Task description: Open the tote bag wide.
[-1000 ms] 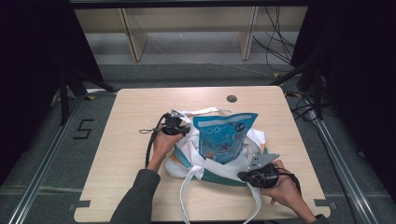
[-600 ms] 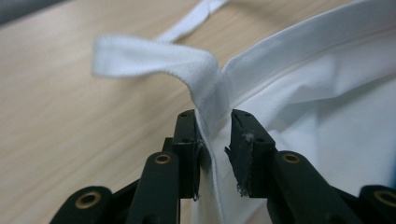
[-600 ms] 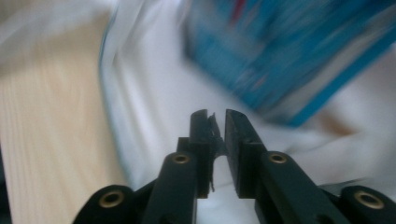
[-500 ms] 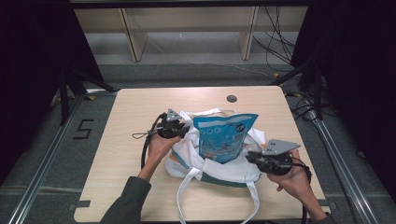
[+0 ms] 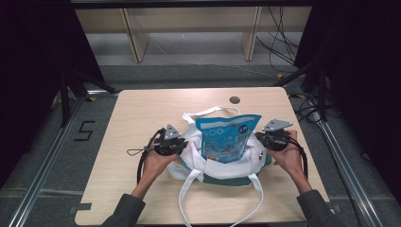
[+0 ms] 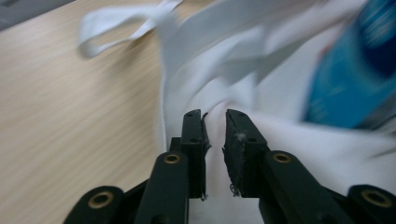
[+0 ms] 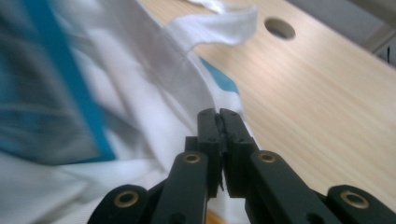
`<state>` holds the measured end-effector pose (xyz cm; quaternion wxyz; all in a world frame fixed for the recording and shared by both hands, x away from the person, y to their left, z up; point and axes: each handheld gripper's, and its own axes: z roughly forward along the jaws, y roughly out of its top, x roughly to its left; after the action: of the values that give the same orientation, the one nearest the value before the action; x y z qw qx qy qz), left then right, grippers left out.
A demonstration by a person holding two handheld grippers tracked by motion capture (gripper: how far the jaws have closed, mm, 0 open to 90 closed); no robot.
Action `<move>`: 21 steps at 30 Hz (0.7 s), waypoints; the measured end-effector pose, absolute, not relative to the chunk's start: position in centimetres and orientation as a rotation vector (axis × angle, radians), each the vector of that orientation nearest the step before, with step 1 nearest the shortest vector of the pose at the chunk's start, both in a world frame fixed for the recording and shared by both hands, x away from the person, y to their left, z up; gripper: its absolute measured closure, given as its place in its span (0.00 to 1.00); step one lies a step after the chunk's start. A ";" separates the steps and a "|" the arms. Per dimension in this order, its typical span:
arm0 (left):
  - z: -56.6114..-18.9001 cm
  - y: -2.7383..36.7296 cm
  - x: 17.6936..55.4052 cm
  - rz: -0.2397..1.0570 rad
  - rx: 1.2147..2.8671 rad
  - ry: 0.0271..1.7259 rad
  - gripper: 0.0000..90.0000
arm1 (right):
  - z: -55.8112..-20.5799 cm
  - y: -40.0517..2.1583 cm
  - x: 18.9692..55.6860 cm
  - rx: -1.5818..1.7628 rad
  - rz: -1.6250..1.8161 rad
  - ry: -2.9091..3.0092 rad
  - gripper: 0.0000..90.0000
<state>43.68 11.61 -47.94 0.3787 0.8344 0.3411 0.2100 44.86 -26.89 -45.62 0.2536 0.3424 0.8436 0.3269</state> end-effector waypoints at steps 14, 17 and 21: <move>-47.5 11.5 43.6 0.506 2.032 0.898 0.91 | -47.3 -27.5 46.8 1.054 0.934 2.251 0.81; -46.5 11.3 42.7 0.483 2.015 0.852 0.90 | -46.1 -27.7 46.4 1.052 0.995 2.216 0.72; -45.0 11.5 39.7 0.421 2.015 0.778 0.87 | -42.5 -28.4 43.3 1.031 1.128 2.162 0.66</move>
<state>39.74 11.48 -44.98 0.4534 0.8162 0.3150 0.1706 43.31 -28.39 -42.52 0.2446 0.3775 0.7919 0.4130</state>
